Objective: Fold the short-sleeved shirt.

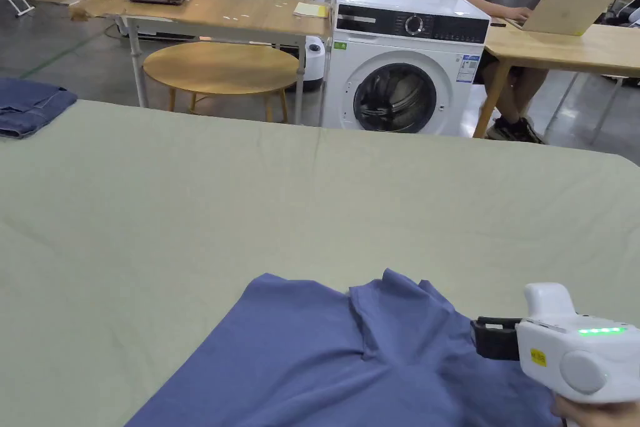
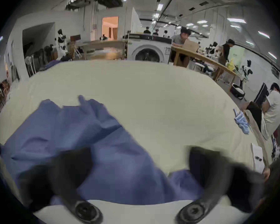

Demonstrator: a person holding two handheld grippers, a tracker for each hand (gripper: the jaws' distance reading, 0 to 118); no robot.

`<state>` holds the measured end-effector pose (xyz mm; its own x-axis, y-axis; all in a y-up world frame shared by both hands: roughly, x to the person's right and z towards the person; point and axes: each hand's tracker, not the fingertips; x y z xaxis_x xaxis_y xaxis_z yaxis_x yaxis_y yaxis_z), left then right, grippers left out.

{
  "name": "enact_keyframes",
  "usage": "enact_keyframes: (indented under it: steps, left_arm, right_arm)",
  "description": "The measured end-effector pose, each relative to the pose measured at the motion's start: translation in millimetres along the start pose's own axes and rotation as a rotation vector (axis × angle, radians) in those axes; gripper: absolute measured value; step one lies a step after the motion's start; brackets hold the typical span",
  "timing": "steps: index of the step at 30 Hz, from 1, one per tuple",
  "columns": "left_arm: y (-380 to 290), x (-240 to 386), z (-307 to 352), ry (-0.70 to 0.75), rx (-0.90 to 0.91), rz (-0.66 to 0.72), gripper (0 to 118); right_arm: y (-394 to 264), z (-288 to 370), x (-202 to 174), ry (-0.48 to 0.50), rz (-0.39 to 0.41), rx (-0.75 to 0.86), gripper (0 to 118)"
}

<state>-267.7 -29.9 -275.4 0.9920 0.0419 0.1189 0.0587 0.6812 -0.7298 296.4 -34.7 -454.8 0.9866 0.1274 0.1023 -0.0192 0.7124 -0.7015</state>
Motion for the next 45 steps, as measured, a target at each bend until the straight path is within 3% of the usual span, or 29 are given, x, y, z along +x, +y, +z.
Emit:
enact_keyframes:
  steps: [5, 7, 8, 9, 11, 12, 16, 18, 20, 25, 30, 35, 45]
  left_arm:
    - [4, 9, -3, 0.021, -0.023, 0.0, 1]
    - [5, 8, -6, 0.026, -0.03, 0.003, 1]
    - [5, 7, -8, 0.032, -0.032, 0.0, 1]
    - [6, 8, -9, 0.034, -0.033, 0.0, 1]
    - [10, 11, -10, 0.038, -0.036, -0.002, 1]
    - [11, 12, -10, 0.038, -0.036, -0.004, 1]
    - [14, 17, -16, 0.04, -0.045, -0.011, 1]
    - [17, 19, -18, 0.042, -0.043, -0.015, 1]
    - [25, 22, -12, 0.037, -0.024, -0.016, 1]
    - [67, 31, 0, 0.043, 0.07, -0.074, 1]
    - [139, 31, 15, 0.046, 0.154, -0.09, 1]
    - [224, 32, 45, 0.117, 0.315, -0.162, 1]
    - [382, 50, 115, 0.226, 0.561, -0.225, 1]
  right_arm:
    - [3, -57, -1, 0.019, 0.026, -0.096, 116]
    - [-2, -67, 1, 0.046, 0.015, -0.156, 106]
    - [-5, -66, 3, 0.099, -0.037, -0.163, 102]
    - [-6, -61, 7, 0.093, -0.078, -0.134, 88]
    - [-8, -42, 5, 0.103, -0.07, -0.098, 21]
    - [-11, -34, 2, 0.125, -0.064, -0.084, 1]
    - [-25, -14, -4, 0.174, -0.046, -0.124, 1]
    - [-26, 5, -6, 0.123, -0.002, -0.045, 1]
    - [-21, 32, -3, 0.151, -0.028, 0.019, 1]
    - [4, 114, 0, 0.115, 0.007, 0.208, 1]
    - [50, 192, 15, 0.073, 0.023, 0.384, 1]
    - [110, 259, 41, 0.045, -0.016, 0.527, 1]
    - [228, 337, 69, -0.01, -0.049, 0.756, 1]
